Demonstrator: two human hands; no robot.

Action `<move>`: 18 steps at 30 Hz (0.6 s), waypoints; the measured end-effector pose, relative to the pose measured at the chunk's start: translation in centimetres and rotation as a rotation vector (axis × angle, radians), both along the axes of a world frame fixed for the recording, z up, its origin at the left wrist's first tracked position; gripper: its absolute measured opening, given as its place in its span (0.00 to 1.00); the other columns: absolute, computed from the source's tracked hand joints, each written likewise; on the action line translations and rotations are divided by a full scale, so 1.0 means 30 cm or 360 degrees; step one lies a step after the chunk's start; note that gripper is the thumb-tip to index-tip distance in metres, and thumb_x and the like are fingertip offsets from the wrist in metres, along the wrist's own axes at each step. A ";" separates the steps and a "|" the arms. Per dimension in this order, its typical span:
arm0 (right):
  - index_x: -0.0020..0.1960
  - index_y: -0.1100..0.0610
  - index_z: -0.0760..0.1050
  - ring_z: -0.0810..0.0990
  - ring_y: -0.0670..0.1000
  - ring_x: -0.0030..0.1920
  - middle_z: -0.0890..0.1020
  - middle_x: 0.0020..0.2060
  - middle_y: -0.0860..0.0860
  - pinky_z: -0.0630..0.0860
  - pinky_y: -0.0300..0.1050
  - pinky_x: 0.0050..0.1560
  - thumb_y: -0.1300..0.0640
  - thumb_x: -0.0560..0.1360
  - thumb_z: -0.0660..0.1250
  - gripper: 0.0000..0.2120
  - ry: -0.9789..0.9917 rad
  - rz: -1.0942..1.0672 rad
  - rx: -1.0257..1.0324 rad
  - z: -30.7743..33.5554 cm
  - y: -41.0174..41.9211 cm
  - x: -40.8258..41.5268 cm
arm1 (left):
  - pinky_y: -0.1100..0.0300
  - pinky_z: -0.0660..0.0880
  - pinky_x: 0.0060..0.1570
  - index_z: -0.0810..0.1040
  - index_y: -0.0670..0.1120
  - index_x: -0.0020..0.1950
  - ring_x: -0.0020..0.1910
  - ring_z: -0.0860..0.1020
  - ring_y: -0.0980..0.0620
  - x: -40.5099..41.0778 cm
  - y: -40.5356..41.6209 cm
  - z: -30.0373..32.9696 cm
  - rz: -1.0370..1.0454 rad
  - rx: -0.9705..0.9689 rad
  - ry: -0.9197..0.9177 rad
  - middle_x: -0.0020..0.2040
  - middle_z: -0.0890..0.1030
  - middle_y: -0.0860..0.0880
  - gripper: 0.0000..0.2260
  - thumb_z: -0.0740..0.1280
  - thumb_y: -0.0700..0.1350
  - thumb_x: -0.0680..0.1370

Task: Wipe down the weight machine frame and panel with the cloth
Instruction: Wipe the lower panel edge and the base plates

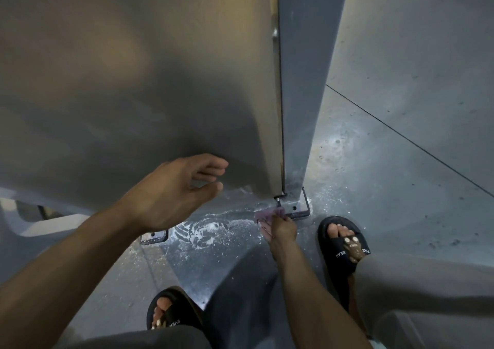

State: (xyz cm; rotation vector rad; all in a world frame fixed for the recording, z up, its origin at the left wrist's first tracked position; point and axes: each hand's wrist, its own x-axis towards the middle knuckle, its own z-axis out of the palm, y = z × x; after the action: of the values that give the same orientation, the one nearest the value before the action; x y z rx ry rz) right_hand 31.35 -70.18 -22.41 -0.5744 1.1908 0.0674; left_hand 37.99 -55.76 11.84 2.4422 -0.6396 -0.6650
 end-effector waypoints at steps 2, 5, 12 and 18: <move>0.57 0.60 0.79 0.87 0.55 0.51 0.87 0.50 0.57 0.81 0.49 0.55 0.61 0.81 0.66 0.06 -0.0064 0.0142 0.0000 0.118 -0.011 0.003 | 0.52 0.77 0.65 0.78 0.56 0.67 0.58 0.80 0.65 0.000 0.002 -0.002 0.0005 -0.0010 0.0008 0.60 0.82 0.62 0.16 0.71 0.51 0.79; 0.58 0.58 0.75 0.84 0.57 0.55 0.81 0.52 0.57 0.81 0.51 0.56 0.63 0.82 0.64 0.06 -0.0098 0.0115 0.0052 0.170 -0.048 0.019 | 0.53 0.77 0.65 0.78 0.56 0.67 0.58 0.80 0.66 -0.002 0.002 -0.002 0.0012 -0.0001 0.0012 0.60 0.82 0.63 0.16 0.70 0.51 0.79; 0.64 0.58 0.79 0.85 0.57 0.57 0.85 0.58 0.57 0.81 0.45 0.47 0.64 0.81 0.67 0.12 -0.0128 -0.0082 -0.0049 0.192 0.048 0.006 | 0.54 0.77 0.65 0.78 0.56 0.67 0.58 0.80 0.65 0.003 -0.001 -0.003 -0.0001 -0.0010 0.0012 0.60 0.82 0.62 0.15 0.71 0.50 0.79; 0.51 0.54 0.79 0.84 0.59 0.57 0.84 0.58 0.62 0.79 0.41 0.38 0.62 0.81 0.67 0.04 -0.0080 -0.0121 -0.0040 0.181 0.013 -0.018 | 0.54 0.77 0.65 0.78 0.58 0.66 0.58 0.80 0.65 0.002 0.013 -0.010 0.0006 -0.0033 0.0032 0.60 0.82 0.64 0.15 0.71 0.50 0.79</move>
State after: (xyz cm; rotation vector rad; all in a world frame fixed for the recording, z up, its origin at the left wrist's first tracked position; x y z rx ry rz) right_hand 30.82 -69.79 -16.99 -0.5494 1.1647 -0.0268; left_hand 38.06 -55.38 11.55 2.4145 -0.6305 -0.6770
